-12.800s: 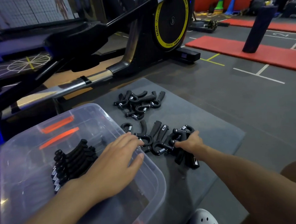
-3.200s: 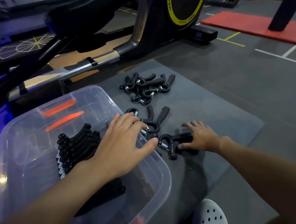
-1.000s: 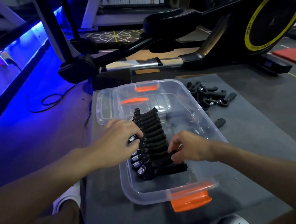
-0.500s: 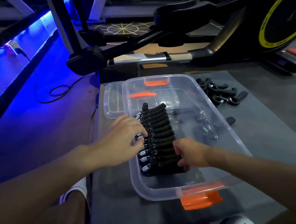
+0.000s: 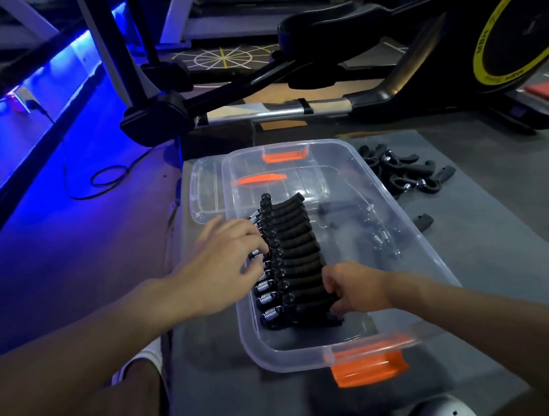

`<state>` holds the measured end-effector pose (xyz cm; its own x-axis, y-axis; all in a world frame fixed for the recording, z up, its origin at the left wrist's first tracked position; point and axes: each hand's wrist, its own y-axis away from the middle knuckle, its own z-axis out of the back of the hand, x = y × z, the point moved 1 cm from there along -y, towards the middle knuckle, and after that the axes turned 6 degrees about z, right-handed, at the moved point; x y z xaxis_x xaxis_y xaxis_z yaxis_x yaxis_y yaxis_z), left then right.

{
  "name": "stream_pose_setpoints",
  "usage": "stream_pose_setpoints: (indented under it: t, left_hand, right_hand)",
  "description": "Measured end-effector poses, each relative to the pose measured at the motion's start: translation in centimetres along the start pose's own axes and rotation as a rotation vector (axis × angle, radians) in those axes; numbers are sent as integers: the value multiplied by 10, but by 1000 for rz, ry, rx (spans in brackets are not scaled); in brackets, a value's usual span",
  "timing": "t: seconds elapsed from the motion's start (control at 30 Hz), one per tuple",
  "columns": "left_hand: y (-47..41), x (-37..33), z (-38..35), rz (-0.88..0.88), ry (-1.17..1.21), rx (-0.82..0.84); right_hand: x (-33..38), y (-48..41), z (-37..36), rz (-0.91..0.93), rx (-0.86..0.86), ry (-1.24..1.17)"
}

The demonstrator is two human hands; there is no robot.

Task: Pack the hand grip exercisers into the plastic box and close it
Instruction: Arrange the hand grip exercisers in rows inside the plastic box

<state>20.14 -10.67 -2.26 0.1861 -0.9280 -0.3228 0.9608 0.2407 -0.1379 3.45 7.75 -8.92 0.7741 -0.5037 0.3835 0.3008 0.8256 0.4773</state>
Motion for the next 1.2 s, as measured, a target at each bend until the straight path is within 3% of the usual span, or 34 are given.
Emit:
stream_pose_setpoints:
  t: [0.17, 0.33, 0.43, 0.7, 0.8, 1.0, 1.2]
  left_hand:
    - [-18, -12, 0, -11, -1, -14]
    - [-57, -50, -6, -55, 87, -18]
    - [-83, -84, -15, -106, 141, 10]
    - [-137, -150, -49, -133, 140, 161]
    - [-152, -154, -60, -110, 64, 170]
    - [-155, -145, -75, -65, -103, 257]
    - [-157, -146, -77, -40, -100, 266]
  right_hand:
    - [12, 19, 33, 72, -138, 31]
    - [0, 53, 92, 159, -631, -219]
    - [-40, 73, 116, 32, -896, -342]
    - [-193, 80, 77, -464, -672, -392]
    - [-224, 62, 61, -483, -612, -442]
    - [-251, 13, 53, -380, -482, -321]
    - [-277, -11, 41, -396, -325, 34]
